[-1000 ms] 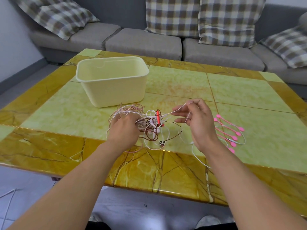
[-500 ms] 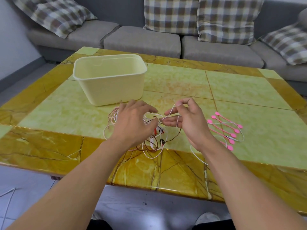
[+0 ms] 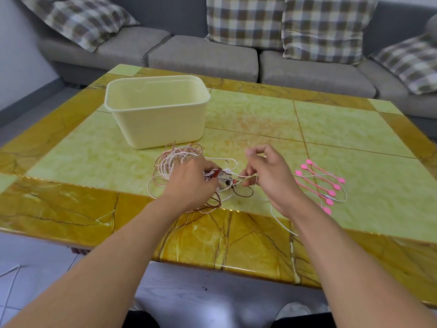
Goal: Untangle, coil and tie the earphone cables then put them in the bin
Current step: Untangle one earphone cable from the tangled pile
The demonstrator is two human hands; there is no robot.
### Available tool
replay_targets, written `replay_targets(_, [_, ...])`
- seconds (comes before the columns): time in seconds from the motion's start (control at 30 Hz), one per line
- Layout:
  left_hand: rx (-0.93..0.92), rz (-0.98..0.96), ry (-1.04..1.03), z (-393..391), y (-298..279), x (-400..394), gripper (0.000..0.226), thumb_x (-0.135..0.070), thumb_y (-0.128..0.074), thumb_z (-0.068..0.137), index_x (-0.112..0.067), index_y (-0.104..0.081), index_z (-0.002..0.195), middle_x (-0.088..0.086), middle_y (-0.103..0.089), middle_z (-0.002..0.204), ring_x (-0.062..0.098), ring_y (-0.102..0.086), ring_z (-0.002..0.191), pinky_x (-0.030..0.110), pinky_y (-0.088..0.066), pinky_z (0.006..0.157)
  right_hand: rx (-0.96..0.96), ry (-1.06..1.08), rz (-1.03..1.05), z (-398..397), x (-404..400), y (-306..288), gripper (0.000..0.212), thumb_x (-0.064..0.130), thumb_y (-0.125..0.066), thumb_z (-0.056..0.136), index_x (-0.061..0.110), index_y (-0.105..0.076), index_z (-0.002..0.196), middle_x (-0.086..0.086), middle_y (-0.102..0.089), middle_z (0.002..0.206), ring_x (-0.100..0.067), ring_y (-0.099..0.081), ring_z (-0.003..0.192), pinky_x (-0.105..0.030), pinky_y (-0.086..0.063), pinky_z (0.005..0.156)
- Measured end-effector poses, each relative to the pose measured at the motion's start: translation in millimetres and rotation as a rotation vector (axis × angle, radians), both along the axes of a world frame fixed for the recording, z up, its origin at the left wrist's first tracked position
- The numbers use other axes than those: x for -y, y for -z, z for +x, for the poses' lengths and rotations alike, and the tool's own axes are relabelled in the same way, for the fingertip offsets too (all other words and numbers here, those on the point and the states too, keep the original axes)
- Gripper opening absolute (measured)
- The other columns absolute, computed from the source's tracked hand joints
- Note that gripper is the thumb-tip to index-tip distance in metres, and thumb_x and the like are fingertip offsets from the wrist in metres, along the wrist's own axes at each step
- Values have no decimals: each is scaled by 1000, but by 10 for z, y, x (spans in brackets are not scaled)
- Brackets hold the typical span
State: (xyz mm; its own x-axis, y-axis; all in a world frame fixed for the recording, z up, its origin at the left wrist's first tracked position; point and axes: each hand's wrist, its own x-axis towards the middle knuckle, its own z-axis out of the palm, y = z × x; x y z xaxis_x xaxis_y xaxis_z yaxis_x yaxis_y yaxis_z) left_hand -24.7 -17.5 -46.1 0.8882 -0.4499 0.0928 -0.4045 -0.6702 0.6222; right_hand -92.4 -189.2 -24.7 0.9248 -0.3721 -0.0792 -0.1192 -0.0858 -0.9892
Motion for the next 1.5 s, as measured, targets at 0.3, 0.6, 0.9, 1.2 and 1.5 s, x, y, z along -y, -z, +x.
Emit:
replay_targets(0.3, [-15, -112, -6, 43, -11, -2, 25, -23, -65, 92, -30, -73, 115, 0, -61, 109, 21, -58, 105, 42, -48, 92, -103, -137, -468, 17, -12, 92, 15, 42, -78, 86, 28, -76, 90, 11, -31, 47, -7, -28, 43, -26, -19, 49])
replay_targets(0.6, [-189, -220, 32, 22, 8, -10, 22, -40, -67, 90, -35, -70, 111, -17, -74, 90, 1, -66, 92, 31, -53, 83, -27, -141, -537, 16, -31, 71, 10, 35, -71, 93, 34, -79, 99, 8, -22, 50, -10, -23, 45, -25, -19, 47])
replay_targets(0.9, [-144, -343, 6, 57, 39, -14, 5, -20, -76, 86, -24, -73, 88, -13, -73, 81, -6, -67, 77, 15, -46, 66, -51, -140, -586, -7, -15, 93, 4, 39, -79, 86, 39, -77, 82, 11, -63, 68, -7, -49, 57, -23, -33, 55])
replay_targets(1.2, [-91, -78, 90, 29, 29, 0, 18, -23, -58, 100, -24, -76, 105, -19, -62, 75, -8, -56, 60, 10, -35, 56, -73, -96, -736, 7, -21, 133, 10, 39, -68, 95, 38, -74, 87, 10, -63, 107, -11, -56, 105, -33, -42, 86])
replay_targets(1.5, [-91, 4, 23, 66, 8, -8, 18, -22, -63, 97, -27, -77, 107, -8, -72, 93, 13, -65, 93, 30, -52, 83, -9, 7, -819, 3, -43, 92, 13, 32, -65, 97, 34, -64, 84, 11, -58, 107, -17, -44, 119, -38, -33, 106])
